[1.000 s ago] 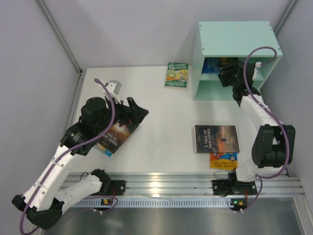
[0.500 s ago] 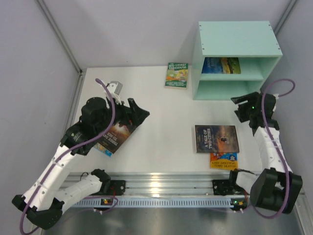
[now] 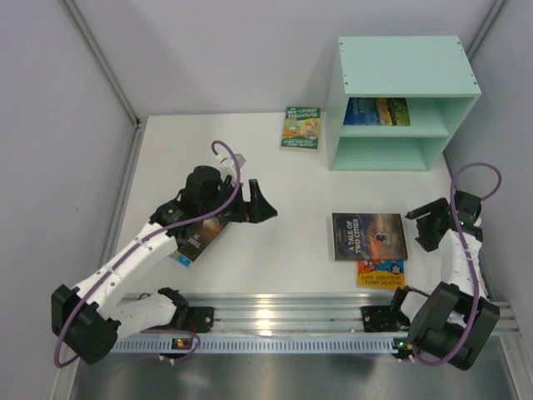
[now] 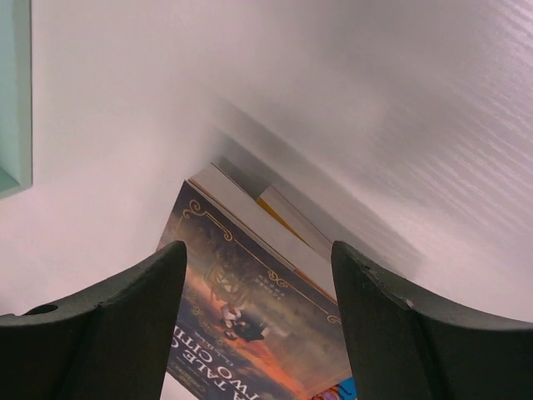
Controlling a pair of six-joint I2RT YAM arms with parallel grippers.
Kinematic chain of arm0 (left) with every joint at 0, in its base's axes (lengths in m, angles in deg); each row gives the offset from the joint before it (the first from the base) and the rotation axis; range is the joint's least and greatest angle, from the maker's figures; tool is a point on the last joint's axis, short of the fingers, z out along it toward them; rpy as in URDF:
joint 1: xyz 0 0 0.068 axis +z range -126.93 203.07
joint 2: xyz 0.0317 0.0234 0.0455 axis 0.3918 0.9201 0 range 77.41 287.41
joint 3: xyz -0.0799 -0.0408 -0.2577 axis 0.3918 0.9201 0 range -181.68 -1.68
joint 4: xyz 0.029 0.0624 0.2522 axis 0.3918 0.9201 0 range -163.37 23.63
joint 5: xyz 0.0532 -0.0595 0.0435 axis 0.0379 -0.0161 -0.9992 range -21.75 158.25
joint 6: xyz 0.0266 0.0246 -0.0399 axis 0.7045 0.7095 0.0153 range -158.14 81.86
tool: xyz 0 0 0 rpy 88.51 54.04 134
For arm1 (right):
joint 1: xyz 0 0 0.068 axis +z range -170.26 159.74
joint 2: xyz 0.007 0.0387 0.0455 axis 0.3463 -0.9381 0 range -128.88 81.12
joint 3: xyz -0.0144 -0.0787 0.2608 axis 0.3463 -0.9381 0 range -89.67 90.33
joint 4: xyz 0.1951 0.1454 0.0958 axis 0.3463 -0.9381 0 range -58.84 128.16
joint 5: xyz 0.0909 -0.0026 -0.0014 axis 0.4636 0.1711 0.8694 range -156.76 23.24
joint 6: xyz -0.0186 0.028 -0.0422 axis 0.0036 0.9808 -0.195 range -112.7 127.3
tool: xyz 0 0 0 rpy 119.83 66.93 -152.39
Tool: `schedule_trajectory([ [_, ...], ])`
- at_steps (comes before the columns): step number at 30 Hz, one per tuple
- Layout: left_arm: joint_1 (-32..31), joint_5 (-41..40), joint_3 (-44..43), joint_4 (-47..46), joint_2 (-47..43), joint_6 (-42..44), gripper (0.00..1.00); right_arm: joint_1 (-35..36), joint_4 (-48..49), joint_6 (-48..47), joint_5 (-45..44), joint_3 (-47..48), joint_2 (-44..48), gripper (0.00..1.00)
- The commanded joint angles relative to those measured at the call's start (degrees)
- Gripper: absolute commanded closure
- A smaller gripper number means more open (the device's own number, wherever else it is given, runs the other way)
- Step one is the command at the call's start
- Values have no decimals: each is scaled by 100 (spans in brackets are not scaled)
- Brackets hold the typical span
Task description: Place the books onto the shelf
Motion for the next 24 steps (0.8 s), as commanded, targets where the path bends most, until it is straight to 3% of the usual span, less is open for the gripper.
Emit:
schedule_trajectory([
  [1, -14, 580, 302, -1203, 412, -428, 7, -23, 261, -534, 367, -52, -46, 30],
  [7, -453, 651, 347, -2082, 1414, -701, 9, -5, 550, -973, 596, -219, -301, 33],
  [11, -761, 660, 127, -2312, 2222, -728, 9, 21, 1008, -1176, 1237, -483, -362, 37],
  [21, -990, 932, -92, -3630, 3682, -1343, 12, 48, 1237, -1659, 1493, -571, -537, 63],
  [24, -1060, 959, -338, -3762, 4148, -1440, 13, 57, 1448, -1668, 1660, -659, -678, 65],
])
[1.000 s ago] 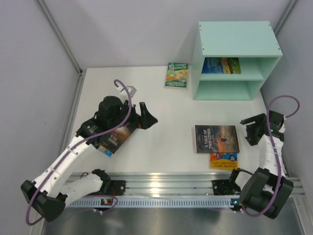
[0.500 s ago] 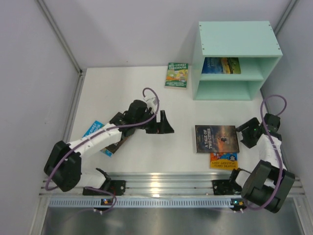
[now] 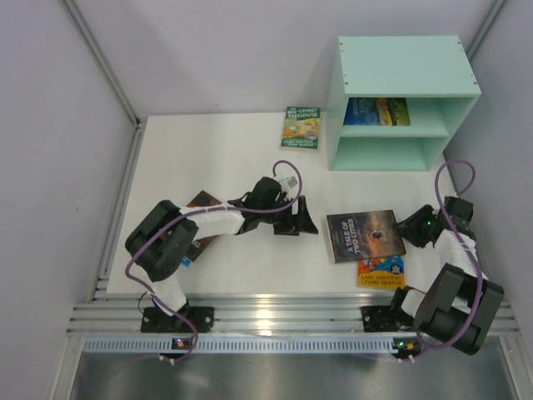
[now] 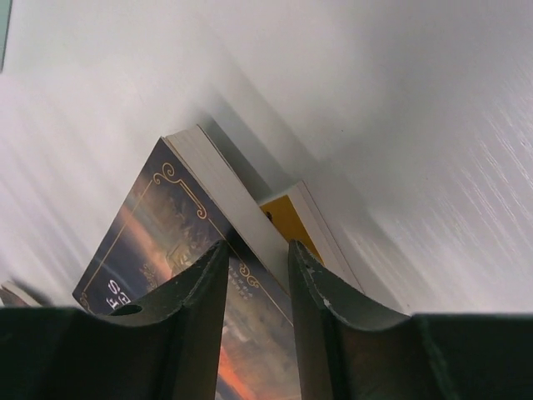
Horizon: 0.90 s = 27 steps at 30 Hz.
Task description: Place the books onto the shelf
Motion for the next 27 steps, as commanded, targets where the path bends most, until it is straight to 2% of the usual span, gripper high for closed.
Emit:
schedule_trajectory([
  [1, -109, 183, -433, -783, 365, -225, 13, 43, 517, -180, 344, -95, -171, 66],
  [7, -180, 323, -618, -1352, 1103, -496, 14, 52, 710, -215, 529, -157, -365, 68],
  [14, -189, 455, -521, -2136, 1473, -945, 14, 52, 825, -206, 564, -174, -523, 68],
  [27, -294, 183, -715, -2180, 2009, -1340, 17, 61, 992, 22, 608, -280, -603, 68],
])
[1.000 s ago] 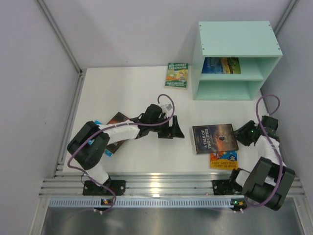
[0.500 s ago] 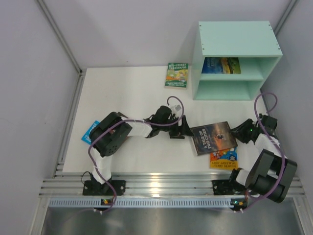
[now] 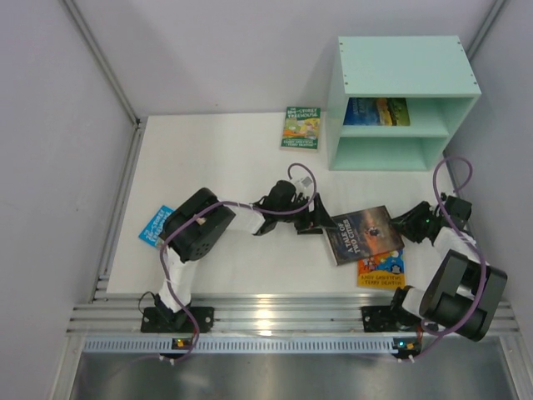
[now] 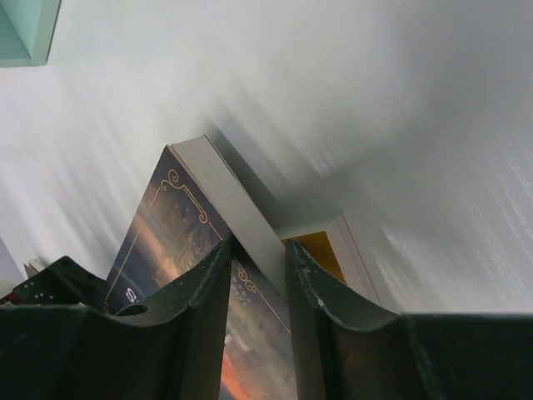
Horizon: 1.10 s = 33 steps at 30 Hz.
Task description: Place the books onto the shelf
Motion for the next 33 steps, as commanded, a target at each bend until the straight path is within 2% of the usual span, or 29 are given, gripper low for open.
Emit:
schedule_trajectory([
  [1, -69, -289, -46, -89, 274, -112, 17, 35, 54, 68, -65, -166, -36, 68],
  [5, -78, -307, 68, -519, 362, -402, 20, 35, 81, 139, 5, -140, -54, 68],
  [8, -78, -281, 130, -783, 380, -587, 27, 35, 98, 192, 67, -105, -89, 67],
  [12, -60, -342, 156, -836, 248, -710, 58, 44, 134, 262, 181, 9, -107, 62],
  [13, -60, -342, 156, -836, 222, -763, 75, 44, 116, 288, 190, 44, -115, 60],
  [14, -25, -316, 156, -880, 204, -833, 81, 35, 90, 306, 190, 88, -81, 57],
  [16, 10, -246, 200, -1055, 143, -1166, 100, 44, -59, 367, 94, 220, -45, 46],
  [21, 168, -123, 499, -1881, -42, -2142, 100, 44, -647, 630, -232, 598, 157, 29],
  [23, 195, -166, 578, -1917, -112, -2362, 100, 44, -719, 815, -276, 660, 314, 19],
  [26, 203, -298, 666, -1891, -235, -2625, 100, 87, -981, 1088, -355, 835, 613, 11],
  [33, 212, -448, 886, -2330, -236, -3321, 100, 579, -1325, 1596, -662, 713, 1316, 6],
])
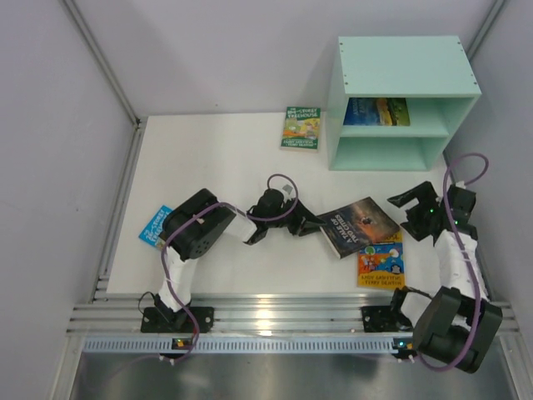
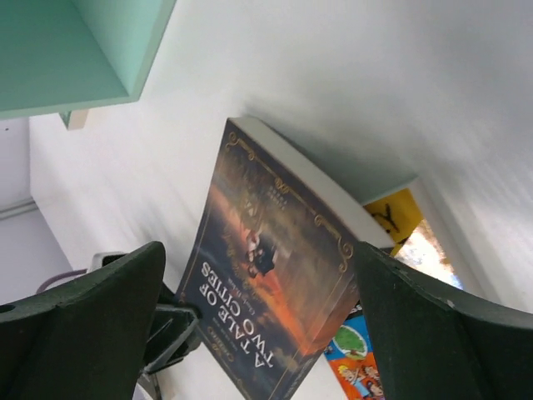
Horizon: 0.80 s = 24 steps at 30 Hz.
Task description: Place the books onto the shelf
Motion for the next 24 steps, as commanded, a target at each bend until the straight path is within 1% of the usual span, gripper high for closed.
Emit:
schedule_trajectory([
  [1, 37, -102, 46, -844, -308, -578, 100, 359, -217, 457, -190, -23, 372, 6],
  [5, 37, -120, 90, -1029, -264, -789, 100, 964, -24, 817, -287, -445, 566, 7],
  [9, 37, -155, 117, -915, -352, -736, 100, 1396, 143, 1282, -480, -762, 804, 9],
  [11, 37, -164, 126, -880, -387, -701, 100, 1580, 161, 1371, -586, -867, 909, 9],
  [15, 37, -199, 134, -862, -396, -701, 100, 1669, 73, 1390, -727, -947, 980, 10],
  [24, 37, -234, 152, -704, -448, -701, 100, 1660, -814, 871, -1166, -578, 1138, 9],
])
